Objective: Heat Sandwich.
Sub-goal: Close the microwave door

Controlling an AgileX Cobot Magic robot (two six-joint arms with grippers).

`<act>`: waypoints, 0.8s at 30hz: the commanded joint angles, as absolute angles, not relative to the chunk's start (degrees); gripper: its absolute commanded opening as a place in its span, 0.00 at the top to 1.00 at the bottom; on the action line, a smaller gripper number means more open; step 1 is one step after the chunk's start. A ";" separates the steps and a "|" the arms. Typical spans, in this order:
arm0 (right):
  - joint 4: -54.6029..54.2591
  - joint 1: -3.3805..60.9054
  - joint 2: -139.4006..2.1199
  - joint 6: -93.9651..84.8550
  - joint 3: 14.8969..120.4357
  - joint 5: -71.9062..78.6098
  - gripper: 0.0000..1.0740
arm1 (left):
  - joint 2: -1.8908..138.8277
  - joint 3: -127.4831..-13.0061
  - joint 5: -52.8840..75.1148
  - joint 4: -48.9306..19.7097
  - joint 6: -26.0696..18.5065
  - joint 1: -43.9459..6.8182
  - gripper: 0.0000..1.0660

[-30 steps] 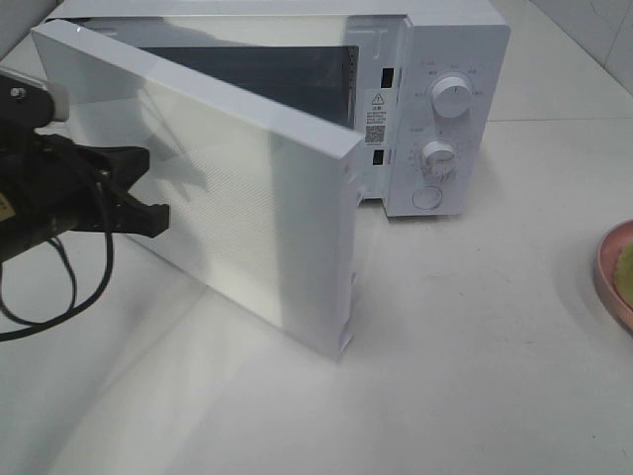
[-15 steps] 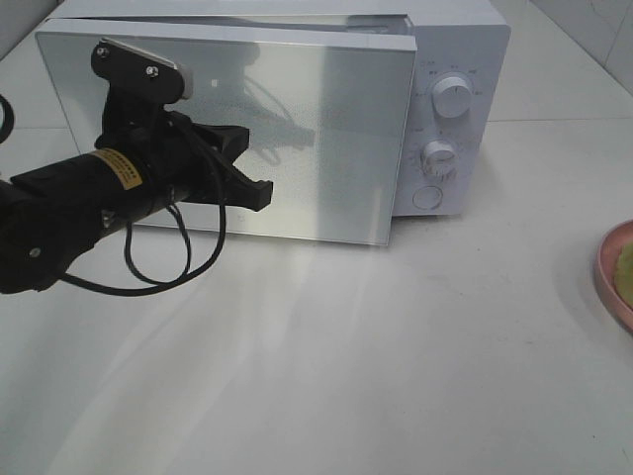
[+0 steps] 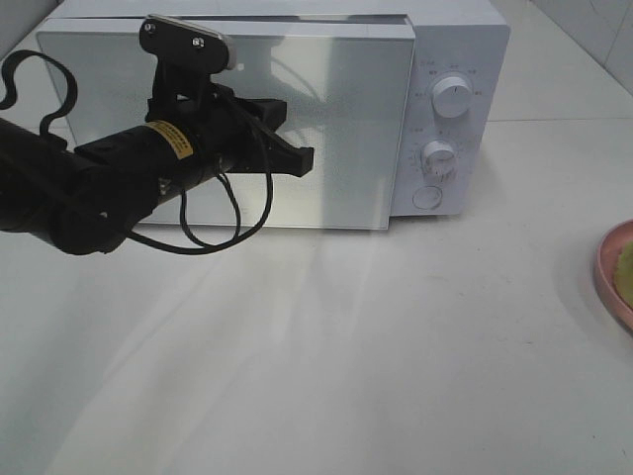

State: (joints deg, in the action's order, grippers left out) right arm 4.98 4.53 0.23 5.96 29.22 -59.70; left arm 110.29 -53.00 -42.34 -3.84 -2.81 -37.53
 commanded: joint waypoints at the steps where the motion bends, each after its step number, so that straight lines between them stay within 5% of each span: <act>1: 5.04 4.01 1.72 5.50 29.05 -59.53 0.29 | 110.75 -54.43 -41.88 -4.07 -2.23 -38.27 1.00; 24: 5.04 4.01 1.72 5.50 29.05 -59.53 0.29 | 118.60 -67.72 -39.25 -12.43 -2.69 -41.14 1.00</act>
